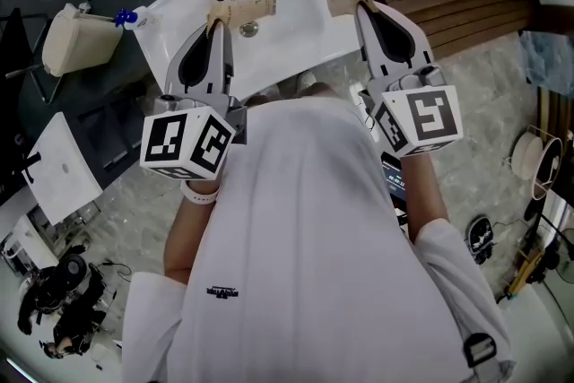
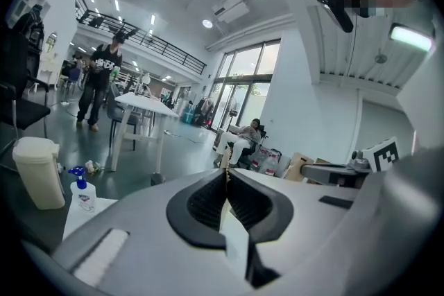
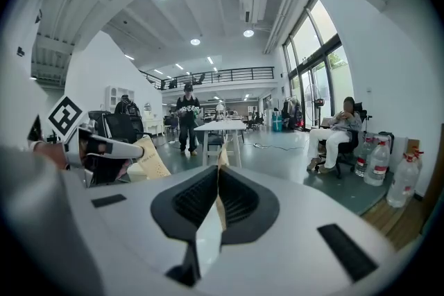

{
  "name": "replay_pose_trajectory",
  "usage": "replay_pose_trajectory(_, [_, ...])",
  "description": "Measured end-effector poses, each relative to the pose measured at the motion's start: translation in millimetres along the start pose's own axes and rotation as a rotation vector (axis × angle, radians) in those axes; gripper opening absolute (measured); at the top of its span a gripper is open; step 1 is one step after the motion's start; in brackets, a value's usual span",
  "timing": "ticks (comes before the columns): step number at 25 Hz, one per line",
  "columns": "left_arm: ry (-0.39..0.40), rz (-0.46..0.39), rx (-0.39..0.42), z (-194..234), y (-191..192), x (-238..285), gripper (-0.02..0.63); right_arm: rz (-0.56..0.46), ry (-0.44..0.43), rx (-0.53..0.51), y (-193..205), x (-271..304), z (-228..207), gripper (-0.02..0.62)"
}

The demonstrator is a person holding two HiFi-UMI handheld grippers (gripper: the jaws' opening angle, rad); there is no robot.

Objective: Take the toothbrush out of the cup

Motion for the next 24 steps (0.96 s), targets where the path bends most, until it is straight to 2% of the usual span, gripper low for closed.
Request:
replay_pose_trajectory(11, [0.019, 0.015, 0.016, -13, 3, 2, 0.006, -0.015, -0.012, 0.002, -5, -7, 0, 0.006])
replay_pose_trajectory(24, [0.001, 0.029, 0.012, -12, 9, 5, 0.006, -0.007, -0.001, 0.022, 2, -6, -8, 0.006])
Point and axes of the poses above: the fingertips, and each gripper's own axes: x forward along the fingers, z to its left, y out of its underside, the point moved 1 cm from there along -x, backward along the fingers, and after that the axes turned 1 degree about x, right-handed, at the moved point
